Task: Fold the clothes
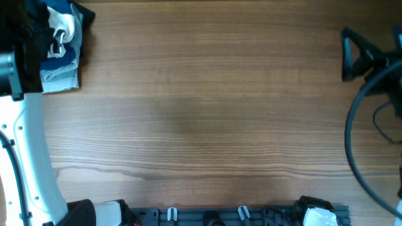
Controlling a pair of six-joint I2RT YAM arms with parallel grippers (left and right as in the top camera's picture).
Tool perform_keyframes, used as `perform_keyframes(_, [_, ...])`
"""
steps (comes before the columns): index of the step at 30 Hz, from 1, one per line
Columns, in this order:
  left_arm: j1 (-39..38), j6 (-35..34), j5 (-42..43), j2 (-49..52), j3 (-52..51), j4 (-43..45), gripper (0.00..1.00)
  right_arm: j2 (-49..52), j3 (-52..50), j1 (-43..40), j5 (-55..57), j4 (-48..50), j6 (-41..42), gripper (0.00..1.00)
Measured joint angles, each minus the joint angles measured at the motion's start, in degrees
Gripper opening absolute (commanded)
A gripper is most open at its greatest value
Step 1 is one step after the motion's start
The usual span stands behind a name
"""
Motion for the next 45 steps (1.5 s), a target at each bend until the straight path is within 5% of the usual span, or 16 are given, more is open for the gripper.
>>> perform_keyframes(9, [0.0,0.04,-0.02,0.0,0.0,-9.75,1.0,-0.74,-0.39,0.0,0.9,-6.91,-1.99,1.0])
perform_keyframes(14, [0.0,0.04,0.0,0.0,0.0,-18.12,1.0,-1.81,-4.83,0.0,1.62,-3.13,-5.05,1.0])
perform_keyframes(18, [0.0,0.04,-0.02,0.0,-0.07,-23.8,1.0,-5.99,-17.55,0.0,2.03,7.8,-8.31,1.0])
perform_keyframes(27, [0.0,0.04,-0.02,0.04,-0.13,-30.23,1.0,-30.67,-66.99,4.04,4.02,42.99,-3.63,1.0])
perform_keyframes(34, [0.0,0.04,0.0,0.04,-0.13,-30.53,1.0,-45.48,-85.46,8.52,8.44,45.81,-2.54,1.0])
perform_keyframes(45, [0.0,0.04,0.0,0.04,-0.13,-30.51,1.0,-55.54,-94.05,8.55,12.11,46.03,-1.44,1.0])
